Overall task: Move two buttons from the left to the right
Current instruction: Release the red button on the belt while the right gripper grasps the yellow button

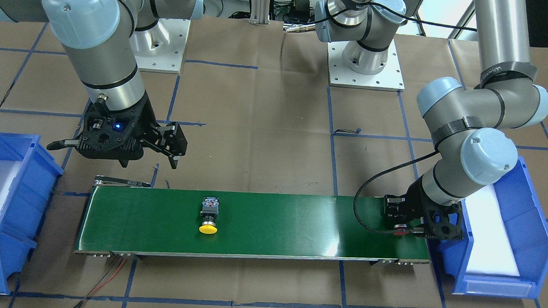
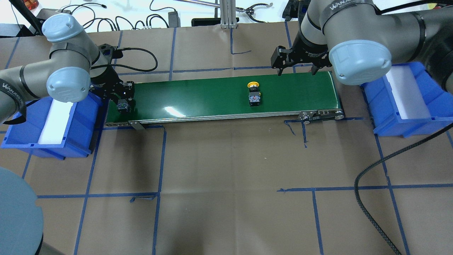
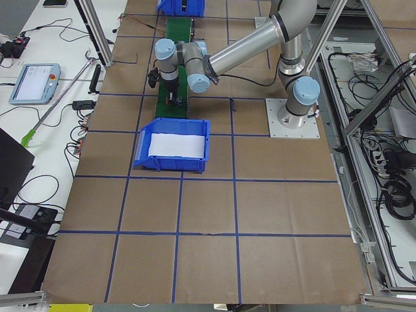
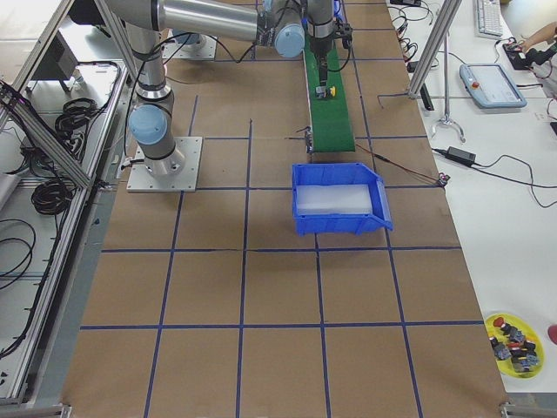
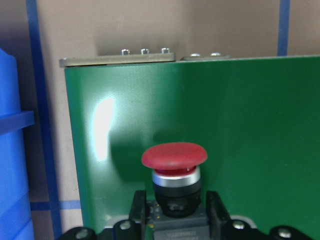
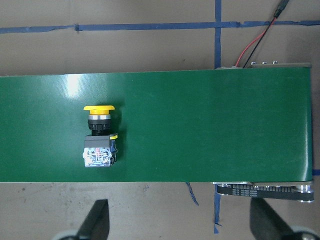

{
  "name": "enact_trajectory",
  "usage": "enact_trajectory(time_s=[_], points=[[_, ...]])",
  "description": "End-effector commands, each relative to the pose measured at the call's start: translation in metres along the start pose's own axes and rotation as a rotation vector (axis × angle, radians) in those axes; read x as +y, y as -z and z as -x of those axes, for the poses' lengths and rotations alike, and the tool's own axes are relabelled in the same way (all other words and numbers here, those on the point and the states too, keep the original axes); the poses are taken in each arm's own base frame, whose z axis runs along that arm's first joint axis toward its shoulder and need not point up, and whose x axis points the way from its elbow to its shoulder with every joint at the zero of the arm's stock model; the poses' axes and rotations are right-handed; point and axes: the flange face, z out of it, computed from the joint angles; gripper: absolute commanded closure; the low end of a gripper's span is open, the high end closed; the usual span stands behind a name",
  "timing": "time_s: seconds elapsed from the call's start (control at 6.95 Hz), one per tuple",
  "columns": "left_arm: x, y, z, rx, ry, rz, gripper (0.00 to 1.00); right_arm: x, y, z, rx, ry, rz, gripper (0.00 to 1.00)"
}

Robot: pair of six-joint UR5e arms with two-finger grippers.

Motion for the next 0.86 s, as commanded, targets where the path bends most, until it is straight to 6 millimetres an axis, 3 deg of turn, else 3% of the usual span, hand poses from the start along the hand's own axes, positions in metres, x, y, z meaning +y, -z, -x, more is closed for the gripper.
enact_trajectory(time_s=[0.0,0.29,0.72], points=[[-0.002,0.000,0.000,-0.001,0.007,-0.008,0.00,-0.005,-0.011,0.000,0.001,-0.001,0.012,0.00],[-0.005,0.013,0.001,-0.009,0.006,-0.027,0.00,-0.006,-0.016,0.000,0.000,-0.003,0.022,0.00],[0.008,0.055,-0.005,-0.012,0.001,-0.055,0.00,-0.026,-0.050,0.000,-0.006,-0.019,-0.012,0.00]])
